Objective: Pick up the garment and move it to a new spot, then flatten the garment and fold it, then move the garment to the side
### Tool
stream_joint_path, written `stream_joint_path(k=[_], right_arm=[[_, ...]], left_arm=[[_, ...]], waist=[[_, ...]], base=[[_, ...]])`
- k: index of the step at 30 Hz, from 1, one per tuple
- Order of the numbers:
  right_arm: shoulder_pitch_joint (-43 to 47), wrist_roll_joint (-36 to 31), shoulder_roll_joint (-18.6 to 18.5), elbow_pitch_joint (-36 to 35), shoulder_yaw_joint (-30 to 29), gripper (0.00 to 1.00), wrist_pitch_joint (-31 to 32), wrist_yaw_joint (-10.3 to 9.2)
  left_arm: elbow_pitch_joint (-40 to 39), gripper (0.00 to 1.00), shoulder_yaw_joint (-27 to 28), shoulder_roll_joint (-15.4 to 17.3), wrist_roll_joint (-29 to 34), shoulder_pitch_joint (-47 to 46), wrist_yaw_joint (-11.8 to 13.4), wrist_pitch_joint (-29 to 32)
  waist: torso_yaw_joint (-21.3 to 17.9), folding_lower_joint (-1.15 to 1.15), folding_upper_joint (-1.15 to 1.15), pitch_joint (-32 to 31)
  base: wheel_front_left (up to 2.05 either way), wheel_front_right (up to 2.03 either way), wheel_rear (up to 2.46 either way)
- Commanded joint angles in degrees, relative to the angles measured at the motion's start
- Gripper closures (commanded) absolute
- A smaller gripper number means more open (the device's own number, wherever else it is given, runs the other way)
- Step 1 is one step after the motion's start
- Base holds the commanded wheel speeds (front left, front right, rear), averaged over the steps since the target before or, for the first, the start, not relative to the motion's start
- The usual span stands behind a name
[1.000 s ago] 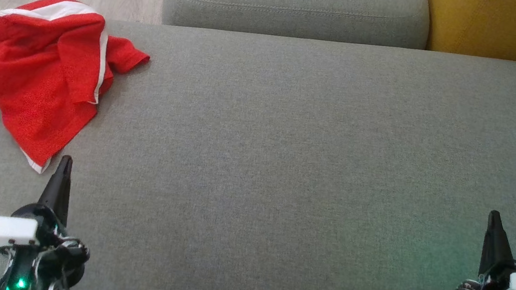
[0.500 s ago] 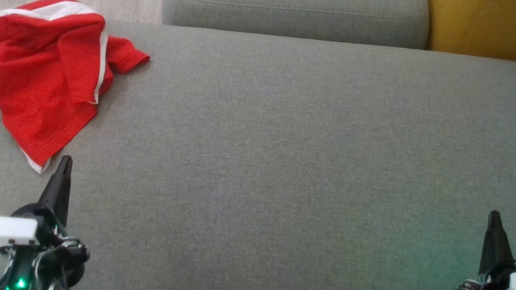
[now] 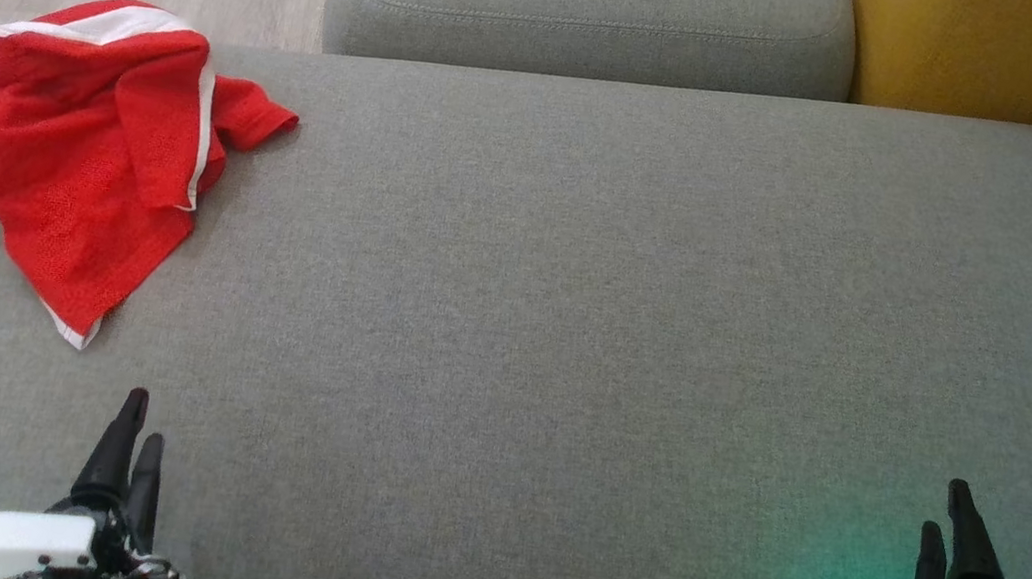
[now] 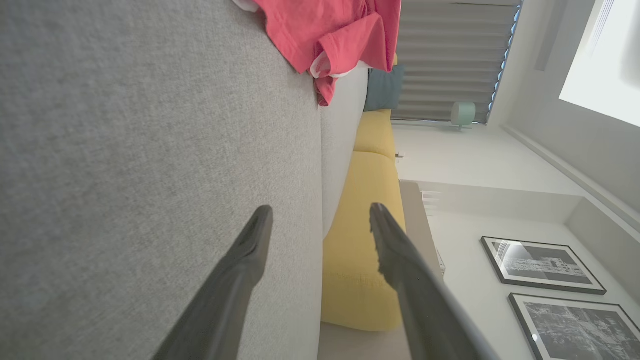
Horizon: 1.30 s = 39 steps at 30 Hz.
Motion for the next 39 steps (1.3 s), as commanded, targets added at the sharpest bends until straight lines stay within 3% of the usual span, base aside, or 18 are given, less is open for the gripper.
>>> stream_joint_path(k=[1, 18, 39], right_arm=[[-1.99, -0.59, -0.22, -2.11, 0.31, 0.00, -0.69, 0.04], [-2.06, -8.63, -0.29, -5.42, 2.22, 0.00, -3.56, 0.10], [-1.93, -25.84, -0.38, -10.31, 6.82, 0.00, -6.93, 0.17]], left_arm=[[-2.23, 0.00, -0.09, 0.48, 0.64, -2.33, -0.09, -0.56], [-6.96, 0.00, -1.22, 0.62, 9.86, -1.64, 2.01, -3.40], [-10.63, 0.00, -4.85, 0.77, 29.35, -0.84, 3.55, -6.75]], waist=[[-0.01, 0.00, 0.00, -0.03], [-0.22, 0.00, 0.00, -0.58], [-0.23, 0.00, 0.00, -1.10]], base=[[0.00, 0.00, 0.00], [0.00, 0.00, 0.00], [0.00, 0.00, 0.00]])
